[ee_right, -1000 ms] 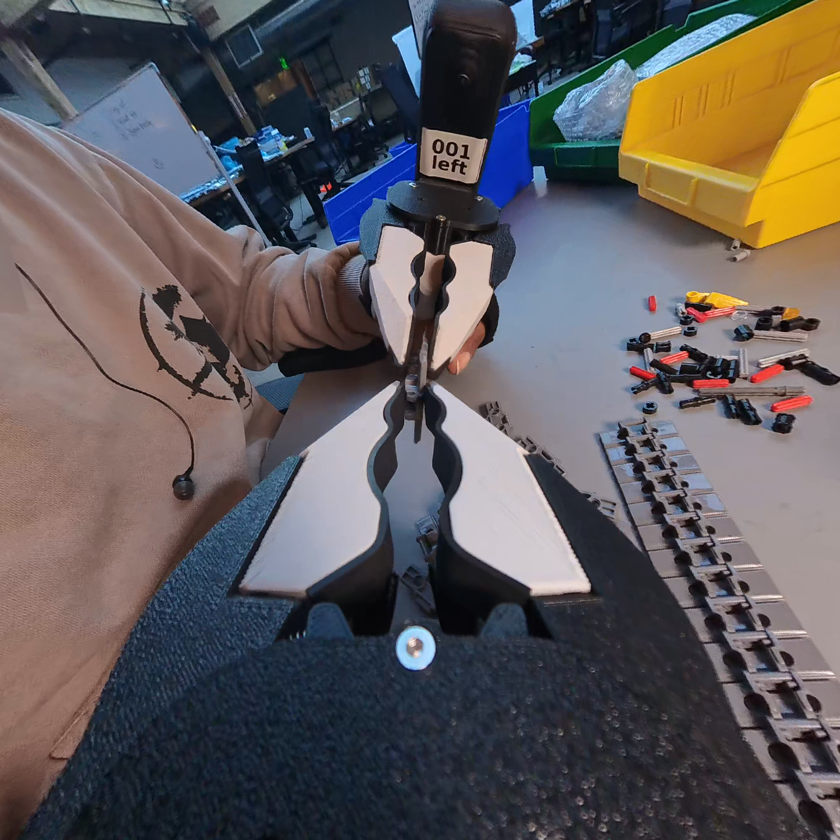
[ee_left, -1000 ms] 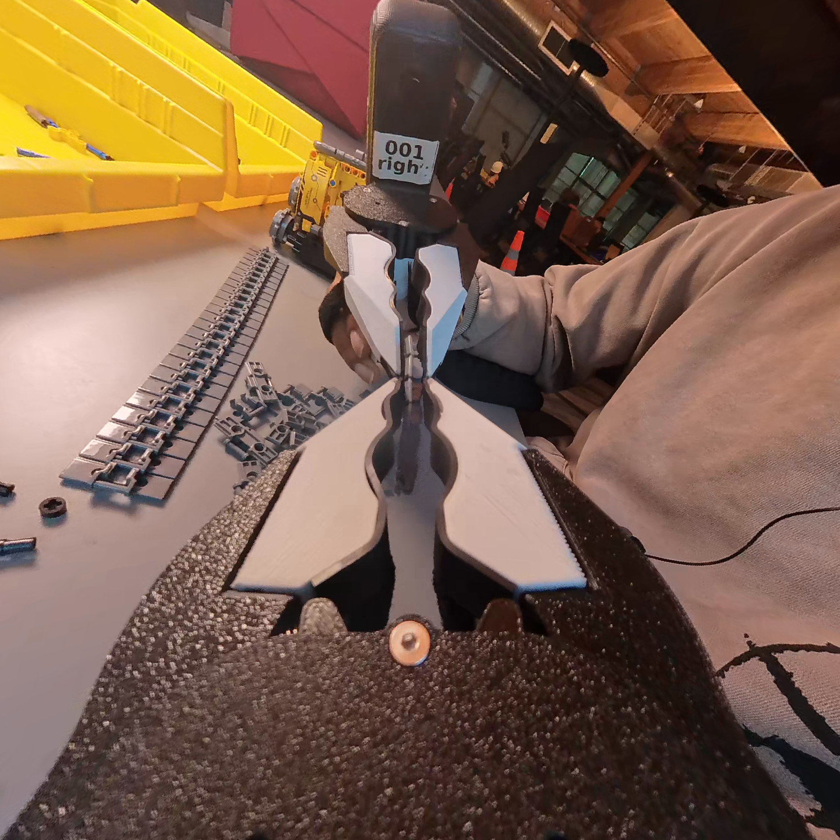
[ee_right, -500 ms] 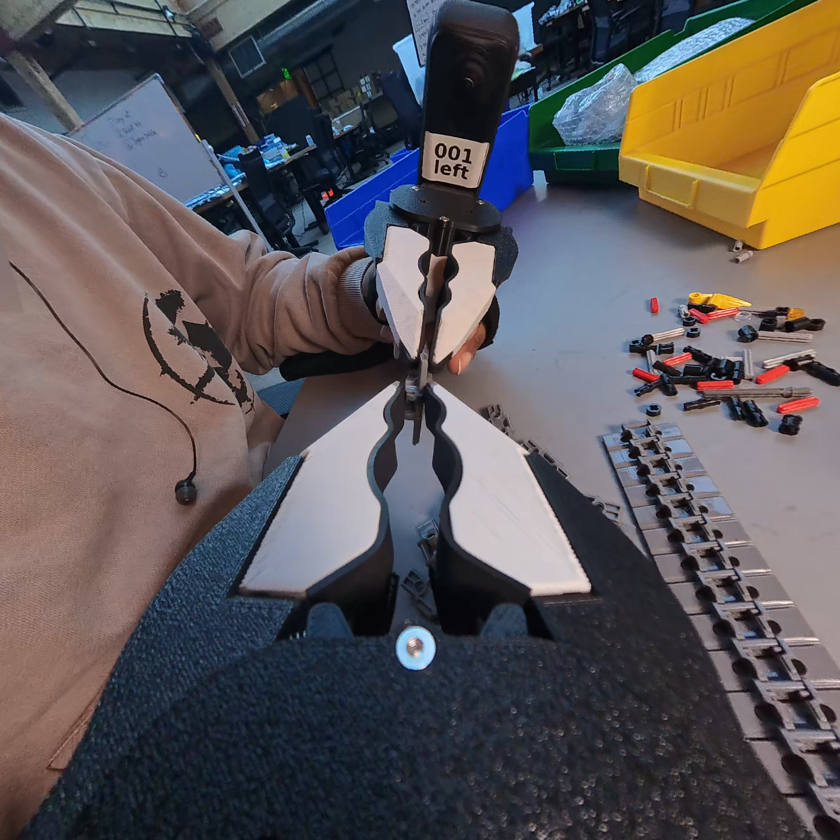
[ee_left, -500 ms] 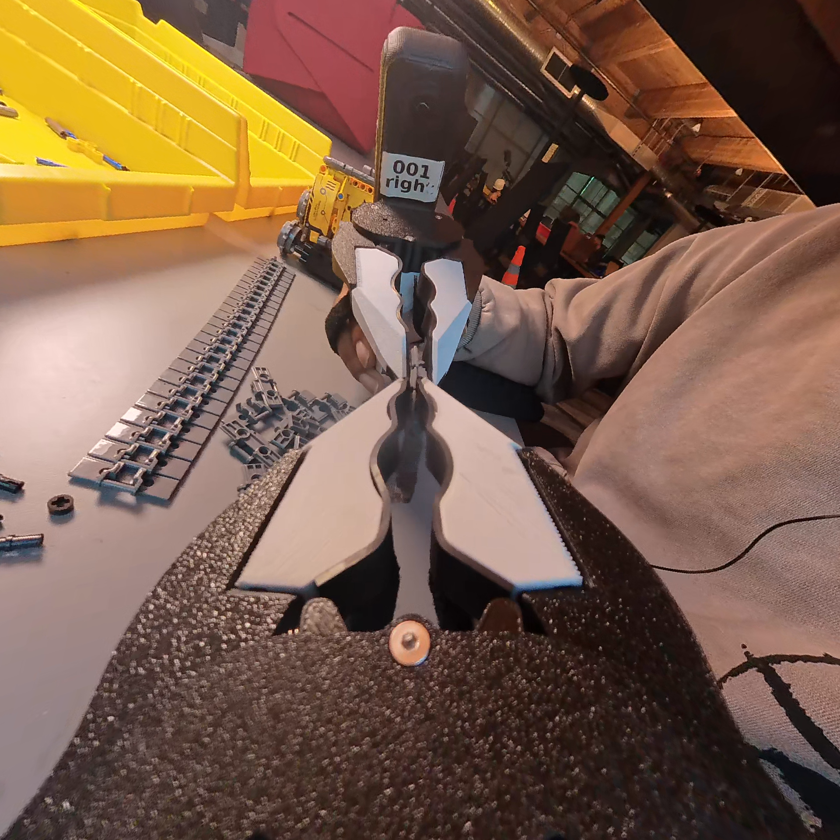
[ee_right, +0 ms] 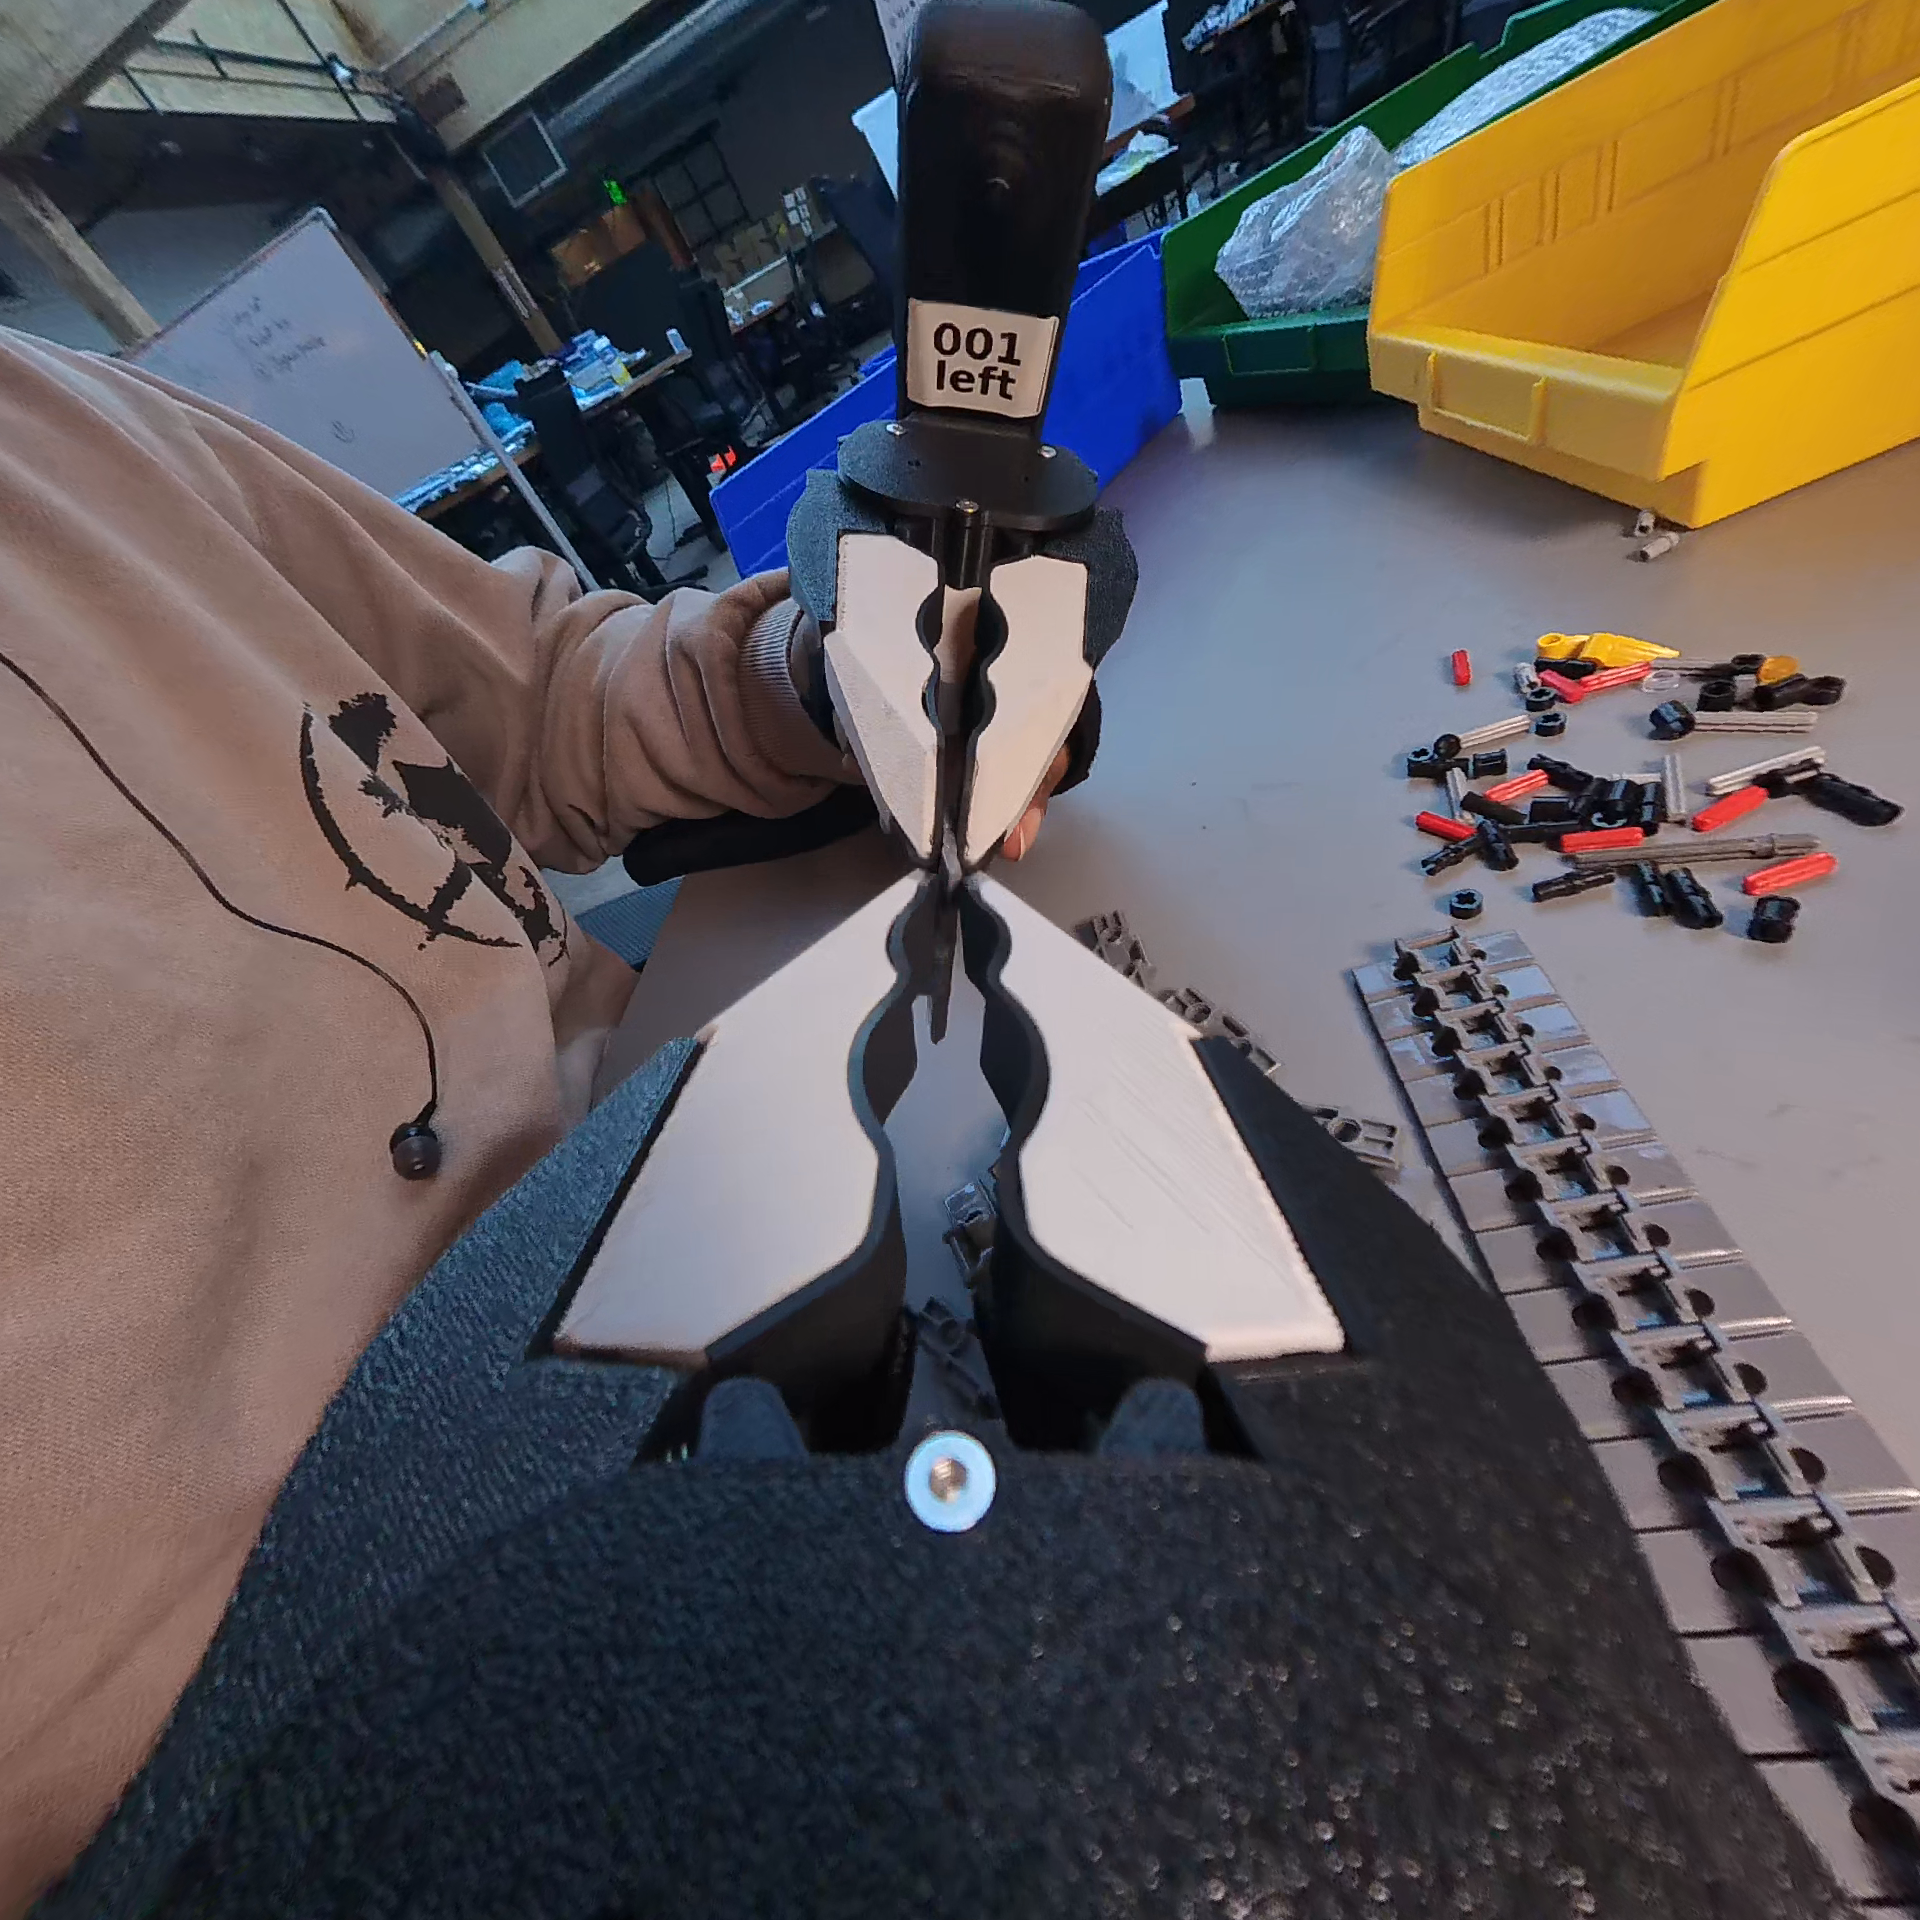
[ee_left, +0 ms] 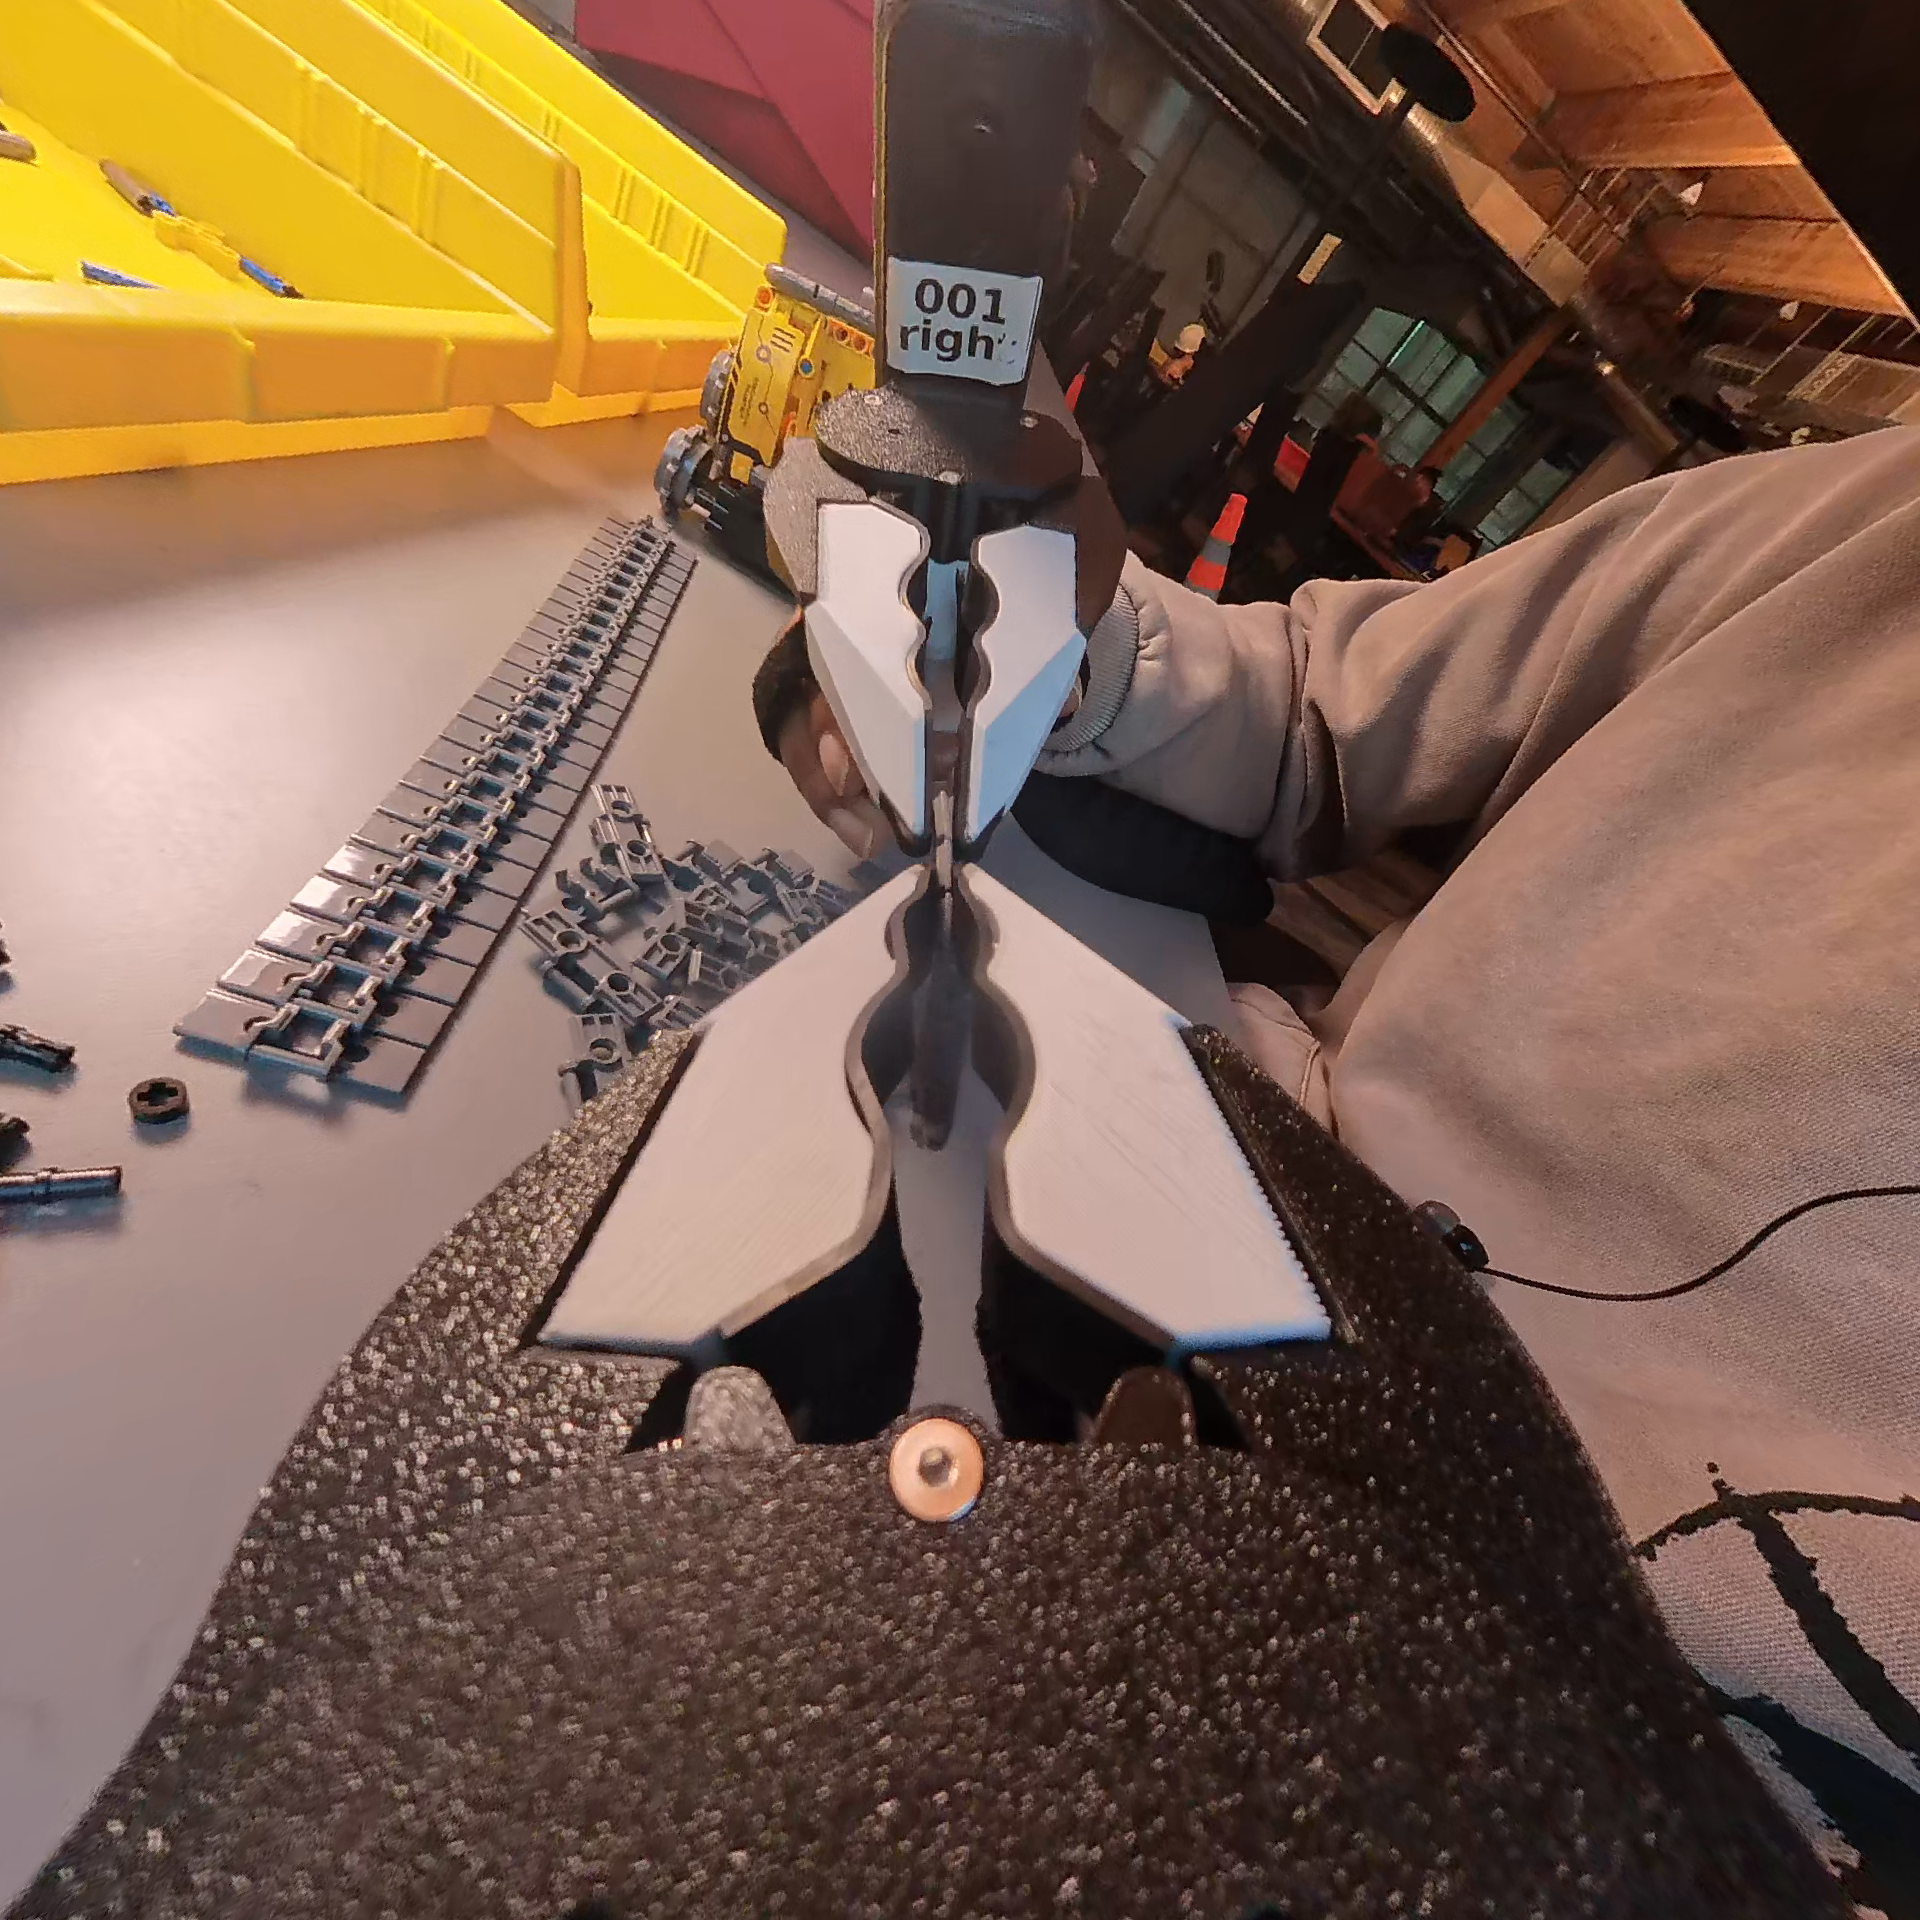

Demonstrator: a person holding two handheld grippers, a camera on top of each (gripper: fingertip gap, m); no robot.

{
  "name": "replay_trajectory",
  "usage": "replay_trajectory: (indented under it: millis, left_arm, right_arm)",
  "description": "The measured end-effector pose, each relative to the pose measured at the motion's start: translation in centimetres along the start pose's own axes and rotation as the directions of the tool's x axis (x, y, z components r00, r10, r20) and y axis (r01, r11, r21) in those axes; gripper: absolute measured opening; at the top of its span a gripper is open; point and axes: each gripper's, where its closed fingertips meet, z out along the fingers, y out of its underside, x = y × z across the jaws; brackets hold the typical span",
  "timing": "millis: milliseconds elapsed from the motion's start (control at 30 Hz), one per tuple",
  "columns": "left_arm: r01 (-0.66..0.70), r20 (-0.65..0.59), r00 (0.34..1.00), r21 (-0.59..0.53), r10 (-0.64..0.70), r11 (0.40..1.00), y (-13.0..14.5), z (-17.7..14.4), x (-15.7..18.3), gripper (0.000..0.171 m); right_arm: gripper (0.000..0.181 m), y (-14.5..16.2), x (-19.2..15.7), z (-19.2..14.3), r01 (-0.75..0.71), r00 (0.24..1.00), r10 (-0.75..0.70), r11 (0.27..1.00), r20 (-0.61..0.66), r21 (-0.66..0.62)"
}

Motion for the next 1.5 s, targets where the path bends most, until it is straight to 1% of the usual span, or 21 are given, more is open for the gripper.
replay_trajectory:
  millis: [100, 233, 333, 400, 533, 733, 1100, 1300, 1367, 1500]
  left_arm:
    - [0.005, 0.004, 1.000, -0.002, -0.005, 1.000, 0.0, -0.1, -0.1, 0.002]
    - [0.035, 0.012, 0.999, 0.008, -0.035, 0.999, -0.1, -0.1, -0.4, 0.002]
    - [0.102, -0.003, 0.995, 0.041, -0.102, 0.994, -0.4, -0.3, -0.7, 0.002]
    - [0.138, 0.002, 0.990, 0.047, -0.139, 0.989, -0.2, -0.3, -1.1, 0.002]
    - [0.151, 0.045, 0.987, 0.022, -0.152, 0.988, 0.5, -0.2, -1.9, 0.002]
    - [0.124, 0.106, 0.987, -0.011, -0.122, 0.992, 1.0, -0.1, -2.3, 0.002]
    - [0.140, 0.084, 0.987, -0.056, -0.135, 0.989, 1.9, 0.5, -2.0, 0.002]
    - [0.151, 0.060, 0.987, -0.065, -0.147, 0.986, 2.1, 0.7, -1.7, 0.001]
    - [0.143, 0.056, 0.989, -0.059, -0.140, 0.988, 1.9, 0.7, -1.6, 0.002]
    - [0.144, 0.039, 0.989, -0.058, -0.142, 0.988, 1.9, 0.7, -1.2, 0.002]
  right_arm:
    - [0.001, 0.0, -0.1, 0.1, 0.013, 1.000, -0.013, 1.000, -0.003, -0.001]
    - [0.001, -0.1, 0.2, 0.1, 0.059, 0.998, -0.059, 0.998, -0.037, -0.005]
    - [0.000, -0.3, 0.3, 0.2, 0.148, 0.985, -0.149, 0.989, -0.092, -0.014]
    - [0.000, -0.2, 0.6, 0.3, 0.200, 0.971, -0.204, 0.979, -0.128, -0.042]
    - [0.000, 0.6, 1.1, 0.5, 0.195, 0.967, -0.206, 0.977, -0.151, -0.089]
    - [0.000, 1.2, 1.3, 0.6, 0.247, 0.946, -0.270, 0.959, -0.180, -0.141]
    - [0.000, 2.1, 0.7, 0.5, 0.321, 0.925, -0.353, 0.924, -0.141, -0.208]
    - [0.000, 2.3, 0.3, 0.5, 0.335, 0.922, -0.366, 0.918, -0.126, -0.214]
    - [0.000, 2.1, 0.2, 0.3, 0.313, 0.934, -0.337, 0.931, -0.115, -0.188]
    - [0.000, 2.0, -0.2, 0.4, 0.307, 0.941, -0.326, 0.936, -0.094, -0.172]
